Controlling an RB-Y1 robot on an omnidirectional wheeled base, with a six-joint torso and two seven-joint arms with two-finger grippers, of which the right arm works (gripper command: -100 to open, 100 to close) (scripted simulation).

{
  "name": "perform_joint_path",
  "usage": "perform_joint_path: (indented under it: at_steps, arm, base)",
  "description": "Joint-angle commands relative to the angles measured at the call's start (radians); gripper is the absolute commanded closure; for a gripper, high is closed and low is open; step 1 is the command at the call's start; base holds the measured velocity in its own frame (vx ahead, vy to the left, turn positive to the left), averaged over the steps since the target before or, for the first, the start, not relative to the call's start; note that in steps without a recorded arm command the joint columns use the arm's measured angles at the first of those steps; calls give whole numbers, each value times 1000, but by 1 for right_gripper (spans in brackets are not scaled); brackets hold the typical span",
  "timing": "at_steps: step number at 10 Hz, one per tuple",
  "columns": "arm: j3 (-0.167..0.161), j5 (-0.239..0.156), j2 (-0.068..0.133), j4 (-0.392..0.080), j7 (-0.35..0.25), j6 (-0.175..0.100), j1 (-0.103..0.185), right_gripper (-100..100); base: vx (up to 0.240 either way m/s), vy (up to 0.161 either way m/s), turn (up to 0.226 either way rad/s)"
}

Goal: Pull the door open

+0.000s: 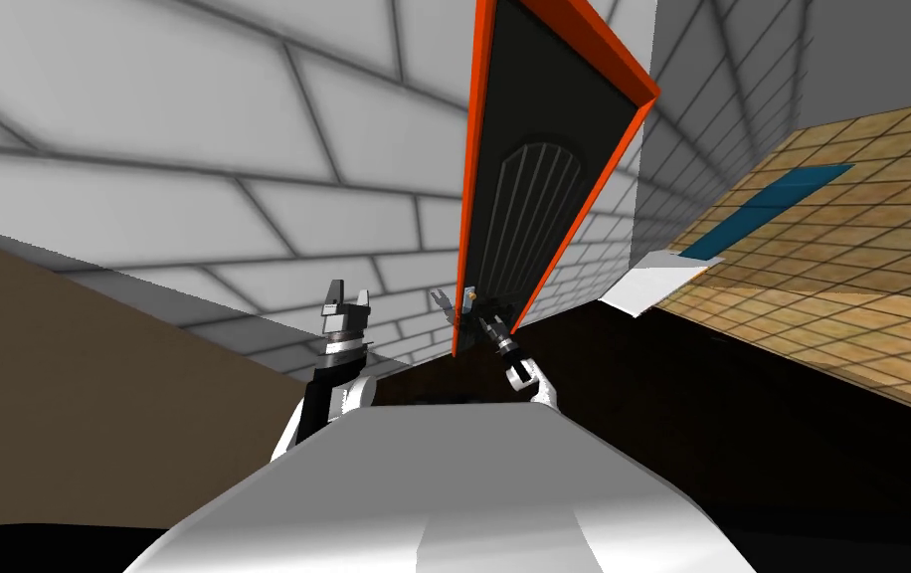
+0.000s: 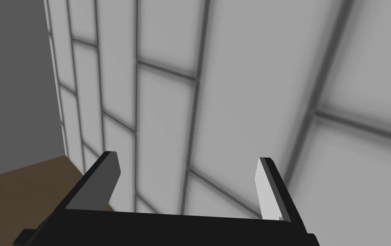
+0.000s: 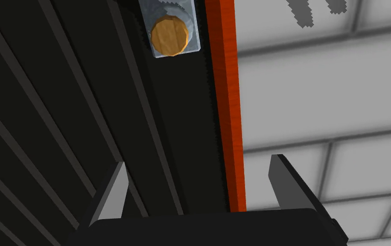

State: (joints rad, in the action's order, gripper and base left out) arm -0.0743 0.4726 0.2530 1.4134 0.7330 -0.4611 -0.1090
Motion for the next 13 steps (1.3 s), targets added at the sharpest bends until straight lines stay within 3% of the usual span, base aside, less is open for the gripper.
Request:
perform_joint_path:
  at_steps: [1,4,5,6,13]
  arm:
    - [-1,28,13,-39,32,3,18,-100]
    - [-2,61,27,-90,68,6,43,-100]
    - [-3,54,25,-78,58,7,38,-100]
    - [27,53,11,-99,79,16,56,-100]
    - [158,40,-56,-185,160,55,132,-100]
  base:
    - [170,6,61]
    - [158,-4,47]
    - [56,-3,8]
    - [26,5,320]
    - [22,-16,201]
